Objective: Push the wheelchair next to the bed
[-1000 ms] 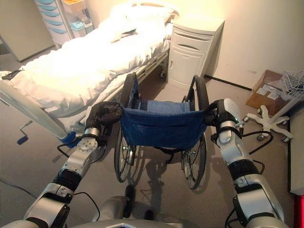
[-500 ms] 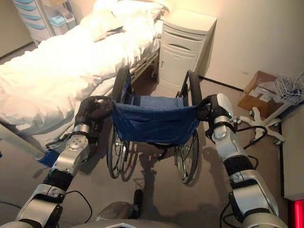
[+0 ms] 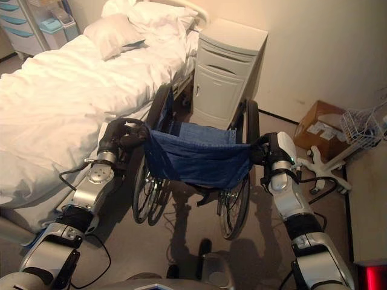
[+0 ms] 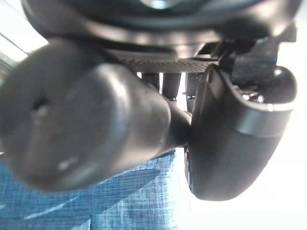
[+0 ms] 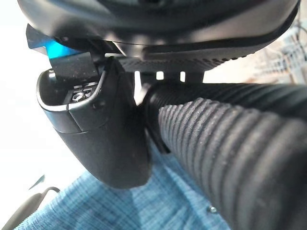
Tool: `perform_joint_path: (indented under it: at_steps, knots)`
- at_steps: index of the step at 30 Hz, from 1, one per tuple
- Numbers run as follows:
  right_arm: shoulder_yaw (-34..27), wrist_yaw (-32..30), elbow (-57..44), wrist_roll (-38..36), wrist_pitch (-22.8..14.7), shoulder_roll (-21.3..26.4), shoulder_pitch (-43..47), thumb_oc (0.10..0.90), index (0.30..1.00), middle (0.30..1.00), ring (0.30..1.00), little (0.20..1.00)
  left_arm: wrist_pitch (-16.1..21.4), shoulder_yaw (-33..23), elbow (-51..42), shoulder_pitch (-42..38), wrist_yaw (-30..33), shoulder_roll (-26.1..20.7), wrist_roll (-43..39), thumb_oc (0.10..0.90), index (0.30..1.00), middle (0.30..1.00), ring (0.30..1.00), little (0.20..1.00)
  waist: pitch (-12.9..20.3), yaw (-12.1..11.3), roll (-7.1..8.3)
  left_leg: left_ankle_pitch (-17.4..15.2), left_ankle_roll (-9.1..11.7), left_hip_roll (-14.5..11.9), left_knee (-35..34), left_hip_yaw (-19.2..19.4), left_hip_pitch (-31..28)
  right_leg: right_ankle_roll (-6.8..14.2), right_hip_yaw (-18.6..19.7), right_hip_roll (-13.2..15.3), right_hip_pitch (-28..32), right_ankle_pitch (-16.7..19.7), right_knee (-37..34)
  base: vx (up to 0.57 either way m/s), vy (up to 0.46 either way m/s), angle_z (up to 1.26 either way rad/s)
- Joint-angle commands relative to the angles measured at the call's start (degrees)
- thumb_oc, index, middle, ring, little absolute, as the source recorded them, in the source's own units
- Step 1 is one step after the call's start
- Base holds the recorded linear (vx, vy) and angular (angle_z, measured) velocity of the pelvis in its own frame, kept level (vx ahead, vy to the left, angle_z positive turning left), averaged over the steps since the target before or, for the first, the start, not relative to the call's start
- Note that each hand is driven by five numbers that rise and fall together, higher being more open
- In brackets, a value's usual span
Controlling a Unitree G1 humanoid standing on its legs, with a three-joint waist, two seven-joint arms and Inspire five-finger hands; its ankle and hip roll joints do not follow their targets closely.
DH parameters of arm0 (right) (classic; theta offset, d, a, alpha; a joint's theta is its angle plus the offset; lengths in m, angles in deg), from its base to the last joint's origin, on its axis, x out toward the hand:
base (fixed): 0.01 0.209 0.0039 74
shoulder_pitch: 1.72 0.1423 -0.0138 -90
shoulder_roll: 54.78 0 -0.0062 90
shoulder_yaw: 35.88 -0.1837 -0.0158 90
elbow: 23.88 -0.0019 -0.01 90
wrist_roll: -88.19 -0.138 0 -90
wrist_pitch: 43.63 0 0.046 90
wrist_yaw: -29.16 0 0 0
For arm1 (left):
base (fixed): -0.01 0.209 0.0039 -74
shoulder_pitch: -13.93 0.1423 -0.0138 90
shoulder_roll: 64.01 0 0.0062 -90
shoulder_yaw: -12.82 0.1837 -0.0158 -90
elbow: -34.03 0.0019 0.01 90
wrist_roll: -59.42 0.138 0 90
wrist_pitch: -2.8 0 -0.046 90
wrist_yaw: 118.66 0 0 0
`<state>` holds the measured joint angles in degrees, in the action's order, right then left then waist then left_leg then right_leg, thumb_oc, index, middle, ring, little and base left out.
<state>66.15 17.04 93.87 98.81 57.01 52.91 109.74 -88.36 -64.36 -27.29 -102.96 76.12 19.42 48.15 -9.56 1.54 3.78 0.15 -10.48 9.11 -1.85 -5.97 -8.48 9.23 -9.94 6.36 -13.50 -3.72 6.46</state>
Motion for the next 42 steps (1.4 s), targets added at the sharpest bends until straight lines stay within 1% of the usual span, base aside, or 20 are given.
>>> perform_joint_path:
  at_steps: [1, 4, 5, 6, 7, 8, 9, 10, 11, 12, 13, 14, 16, 22, 26, 27, 28, 30, 31, 42]
  knots:
    - [3.8, 4.5, 0.8, -0.2, -0.1, 2.4, -1.0, 0.400, 0.300, 0.300, 0.300, 0.300, -0.8, -0.2, 2.9, 4.3, -0.2, -4.0, 4.8, 0.400, 0.300, 0.300, 0.300, 0.300, -2.4, -0.7, -0.50, -9.7, 5.3, -2.8, 7.6, 8.7, 2.3, -1.1, 1.1, -0.1, 2.5, 12.6, -1.5, 0.23, -0.127, 0.37]
    - [2.6, 5.2, 0.7, -0.8, 0.9, 3.2, -1.2, 0.400, 0.300, 0.300, 0.300, 0.300, -0.8, -0.2, 3.0, 3.9, -1.6, -3.2, 5.9, 0.400, 0.300, 0.300, 0.300, 0.300, -1.5, 0.5, 0.19, -12.5, 5.5, -3.0, 14.4, 9.8, 2.4, -2.1, 2.2, -0.8, 3.9, 9.8, 1.9, 0.21, -0.145, 0.41]
    - [2.3, 5.6, 0.5, -0.3, 1.0, 4.1, -1.6, 0.400, 0.300, 0.300, 0.300, 0.300, -1.1, 0.6, 3.0, 3.6, -1.1, -2.4, 6.1, 0.400, 0.300, 0.300, 0.300, 0.300, -0.8, 1.8, -0.32, -10.3, 8.2, -5.4, 20.5, 9.2, 1.2, -3.8, 2.6, -2.1, 5.5, 8.2, 1.8, 0.19, -0.079, 0.47]
    - [2.2, 5.9, 0.5, -0.1, 0.9, 4.3, -1.7, 0.400, 0.300, 0.300, 0.300, 0.300, -1.1, 0.8, 2.9, 3.5, -0.5, -2.3, 5.8, 0.400, 0.300, 0.300, 0.300, 0.300, -0.6, 2.1, -0.09, -8.4, 9.0, -5.9, 22.6, 9.5, 1.7, -4.2, 2.5, -2.0, 6.0, 8.0, 1.4, 0.25, -0.128, 0.88]
    - [2.0, 6.0, 1.0, -0.5, 1.0, 5.0, -1.5, 0.400, 0.300, 0.300, 0.300, 0.300, -1.3, 1.6, 2.6, 3.0, 1.1, -1.8, 3.2, 0.400, 0.300, 0.300, 0.300, 0.300, -1.5, 1.5, 0.63, -2.8, 11.1, -8.1, 31.9, 11.1, 8.6, -5.7, 2.2, -1.7, 10.4, 6.9, -0.2, 0.15, -0.098, 0.76]
    - [2.0, 5.9, 1.2, -0.5, 1.0, 5.0, -1.4, 0.400, 0.300, 0.300, 0.300, 0.300, -1.4, 1.6, 2.5, 2.9, 1.1, -1.7, 3.2, 0.400, 0.300, 0.300, 0.300, 0.300, -1.8, 1.2, 0.51, -2.2, 11.3, -8.7, 31.9, 11.1, 9.8, -5.9, 2.3, -2.0, 11.5, 6.7, -0.6, 0.21, -0.096, 0.74]
    - [2.5, 5.6, 1.9, 0.1, 1.1, 4.5, -0.6, 0.400, 0.300, 0.300, 0.300, 0.300, -1.5, 1.5, 2.2, 2.7, 1.0, -1.5, 4.2, 0.400, 0.300, 0.300, 0.300, 0.300, -3.3, -0.3, 0.02, 1.3, 12.4, -10.5, 26.1, 10.3, 13.2, -5.8, 3.4, -3.1, 16.1, 5.7, -2.5, 0.12, -0.017, 0.35]
    - [2.7, 5.4, 2.0, 0.1, 1.1, 4.4, -0.3, 0.400, 0.300, 0.300, 0.300, 0.300, -1.5, 1.5, 2.1, 2.6, 1.1, -1.5, 4.2, 0.400, 0.300, 0.300, 0.300, 0.300, -3.6, -0.6, -0.04, 2.0, 12.6, -10.5, 24.8, 10.1, 13.6, -5.7, 3.6, -3.2, 16.6, 5.6, -2.7, 0.16, 0.009, -0.10]
    - [4.0, 4.3, 2.5, -0.1, 1.1, 3.8, 1.2, 0.400, 0.300, 0.300, 0.300, 0.300, -1.8, 1.4, 2.0, 2.1, 2.0, -1.9, 3.6, 0.400, 0.300, 0.300, 0.300, 0.300, -4.7, -2.2, -0.34, 4.2, 12.7, -10.2, 18.3, 8.3, 16.3, -5.5, 4.9, -3.7, 18.8, 5.2, -3.9, 0.09, 0.033, -0.50]
    - [4.4, 4.1, 2.6, -0.3, 1.3, 3.6, 1.8, 0.400, 0.300, 0.300, 0.300, 0.300, -1.9, 1.4, 2.1, 1.9, 2.5, -2.0, 3.0, 0.400, 0.300, 0.300, 0.300, 0.300, -5.0, -2.7, -0.39, 4.1, 12.4, -9.9, 16.9, 7.8, 17.0, -5.5, 5.2, -3.8, 19.3, 5.1, -4.5, 0.12, 0.067, -1.05]
    - [4.5, 4.7, 3.0, 0.2, 1.1, 3.3, 3.0, 0.400, 0.300, 0.300, 0.300, 0.300, -1.8, 1.4, 2.4, 1.6, 3.4, -2.2, 2.0, 0.400, 0.300, 0.300, 0.300, 0.300, -5.3, -3.3, -0.52, 3.4, 12.0, -8.1, 17.6, 6.2, 18.1, -5.5, 5.9, -3.8, 19.6, 4.8, -4.8, 0.17, 0.151, -1.05]
    - [5.3, 4.4, 2.7, 0.2, 2.4, 2.9, 3.6, 0.400, 0.300, 0.300, 0.300, 0.300, -1.3, 0.9, 3.4, 1.2, 3.0, -2.2, 2.1, 0.400, 0.300, 0.300, 0.300, 0.300, -4.1, -3.1, -1.32, 0.2, 10.7, -7.3, 10.9, 5.7, 13.7, -5.0, 5.1, -3.3, 18.2, 4.2, -3.8, 0.16, 0.159, -0.96]
    - [5.0, 4.6, 3.5, 0.9, 1.2, 2.9, 2.7, 0.400, 0.300, 0.300, 0.300, 0.300, -0.8, 0.5, 4.1, 1.4, 2.6, -3.0, 0.9, 0.400, 0.300, 0.300, 0.300, 0.300, -3.0, -2.7, -2.20, 0.1, 10.4, -7.6, 5.6, 5.4, 9.2, -4.7, 3.8, -3.1, 17.8, 3.8, -3.8, 0.18, 0.130, -0.85]
    - [4.4, 5.3, 5.1, 0.2, 0.6, 3.2, 2.1, 0.400, 0.300, 0.300, 0.300, 0.300, -1.3, -0.1, 2.3, 3.6, 2.3, -2.8, 1.8, 0.400, 0.300, 0.300, 0.300, 0.300, -0.5, -3.0, -2.28, -0.5, 10.2, -7.5, 1.3, 5.2, 5.3, -4.2, 3.1, -3.1, 17.6, 3.9, -5.5, 0.13, 0.022, -0.07]
    - [4.5, 5.9, 4.3, 0.2, 1.0, 3.2, 2.4, 0.400, 0.300, 0.300, 0.300, 0.300, -1.5, -0.1, 1.9, 4.7, 2.9, -2.7, 1.4, 0.400, 0.300, 0.300, 0.300, 0.300, 0.0, -2.8, -2.26, -0.9, 9.9, -7.6, 1.3, 5.9, 4.8, -4.3, 3.3, -3.2, 17.5, 3.8, -5.7, 0.07, 0.010, -0.06]
    - [4.6, 6.0, 4.3, 0.1, 0.9, 3.2, 2.5, 0.400, 0.300, 0.300, 0.300, 0.300, -1.2, -0.1, 2.2, 5.0, 3.1, -2.6, 1.3, 0.521, 0.481, 0.481, 0.481, 0.481, 0.0, -2.7, -2.40, -1.1, 9.8, -7.5, 1.3, 5.9, 4.6, -4.4, 3.5, -3.2, 17.6, 3.7, -5.6, 0.07, 0.021, 0.03]
    - [4.6, 6.0, 4.3, 0.1, 0.9, 3.1, 2.3, 0.400, 0.300, 0.300, 0.300, 0.300, -1.2, -0.3, 2.4, 5.3, 3.0, -2.5, 1.5, 0.800, 0.900, 0.900, 0.900, 0.900, 0.1, -2.7, -2.49, -1.2, 9.8, -7.5, 1.2, 5.9, 4.3, -4.4, 3.7, -3.3, 17.7, 3.5, -5.6, 0.08, 0.018, 0.02]
    - [4.5, 6.0, 3.8, 0.0, 1.2, 2.9, 1.9, 0.400, 0.300, 0.300, 0.300, 0.300, -1.3, -0.4, 2.2, 5.8, 2.8, -2.4, 1.6, 0.800, 0.900, 0.900, 0.900, 0.900, 0.2, -2.6, -2.57, -1.4, 9.7, -7.6, 1.1, 6.1, 4.0, -4.4, 3.7, -3.3, 17.9, 3.4, -5.5, 0.05, 0.009, -0.02]
    - [4.1, 5.6, 3.2, -0.4, 1.1, 2.8, 1.3, 0.800, 0.900, 0.900, 0.900, 0.900, -1.4, -0.7, 2.0, 6.2, 2.3, -2.3, 1.4, 0.800, 0.900, 0.900, 0.900, 0.900, 0.2, -2.5, -2.66, -1.6, 9.6, -7.7, 1.1, 6.3, 3.7, -4.4, 3.7, -3.3, 18.0, 3.1, -5.2, 0.03, 0.009, -0.01]
    - [0.8, 1.2, -0.5, -0.9, -1.0, 1.4, -3.2, 0.800, 0.900, 0.900, 0.900, 0.900, 0.1, -3.2, -1.1, 10.2, 7.7, -0.7, 0.4, 0.800, 0.900, 0.900, 0.900, 0.900, -0.1, -2.3, -3.05, -2.8, 8.9, -7.4, 0.7, 6.9, 2.0, -4.2, 4.1, -3.3, 18.7, 2.4, -4.6, 0.02, 0.005, 0.00]
